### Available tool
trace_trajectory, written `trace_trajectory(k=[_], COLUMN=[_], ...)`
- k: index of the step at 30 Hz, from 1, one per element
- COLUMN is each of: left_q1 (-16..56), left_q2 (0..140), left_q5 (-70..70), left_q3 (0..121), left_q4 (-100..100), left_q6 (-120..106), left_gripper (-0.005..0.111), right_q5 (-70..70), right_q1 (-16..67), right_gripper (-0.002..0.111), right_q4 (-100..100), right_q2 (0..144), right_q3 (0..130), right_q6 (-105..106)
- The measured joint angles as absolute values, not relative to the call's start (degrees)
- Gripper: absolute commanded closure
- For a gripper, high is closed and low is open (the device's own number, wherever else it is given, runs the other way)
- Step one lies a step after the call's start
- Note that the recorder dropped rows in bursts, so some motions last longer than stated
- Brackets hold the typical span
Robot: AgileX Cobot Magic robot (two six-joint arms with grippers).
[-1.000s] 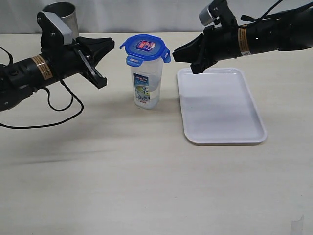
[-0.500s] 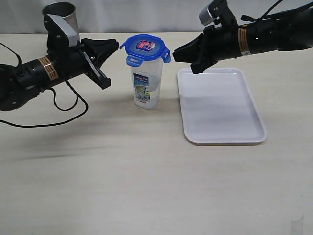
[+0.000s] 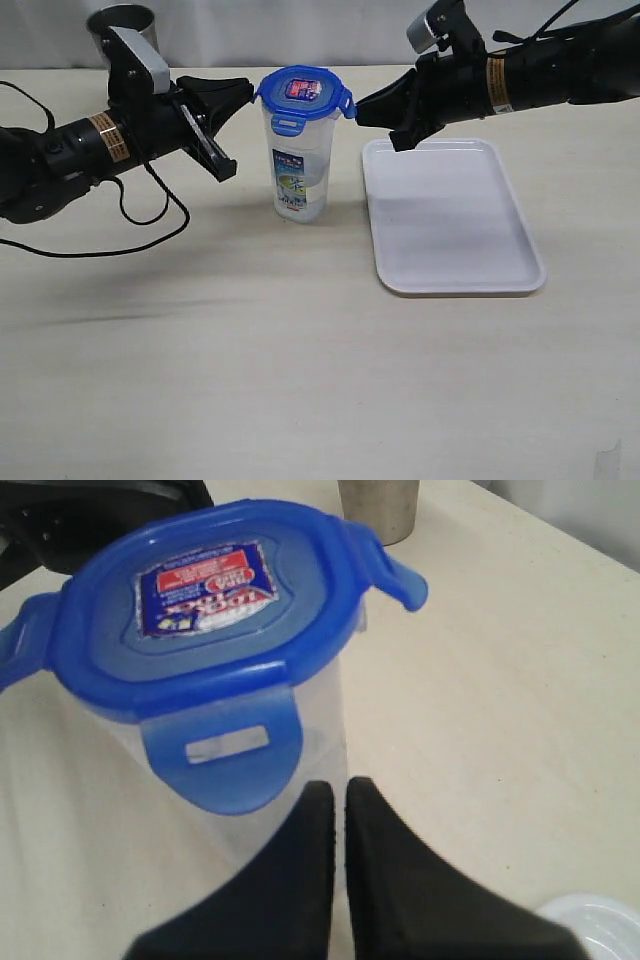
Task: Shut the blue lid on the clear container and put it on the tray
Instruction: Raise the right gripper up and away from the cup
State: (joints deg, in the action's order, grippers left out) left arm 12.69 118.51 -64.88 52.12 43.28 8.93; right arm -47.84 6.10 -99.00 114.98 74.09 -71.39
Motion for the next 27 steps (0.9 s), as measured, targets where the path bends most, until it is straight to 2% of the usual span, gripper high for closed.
trace_trajectory(k=[14,18,27], left_q1=[10.68,10.68,10.68], left_q2=[118.51,118.51,118.51], left_q5=[-63.55,-62.97,-60.42], left_q3=[52.12,52.12,52.12], left_q4=[43.24,43.24,42.88], left_q6=[8.78,8.78,8.92], left_gripper=[0.107,0.107,0.107], right_q5=[-46.23,-45.13,-24.48], right_q1=[6.1,6.1,9.28], right_gripper=[0.104,0.104,0.104], right_q4=[-99.23,-99.63,-100.09], right_q2=[114.87,110.58,99.12], right_q3=[74.09,73.92,69.18], right_q6=[-71.15,-73.09,-80.11])
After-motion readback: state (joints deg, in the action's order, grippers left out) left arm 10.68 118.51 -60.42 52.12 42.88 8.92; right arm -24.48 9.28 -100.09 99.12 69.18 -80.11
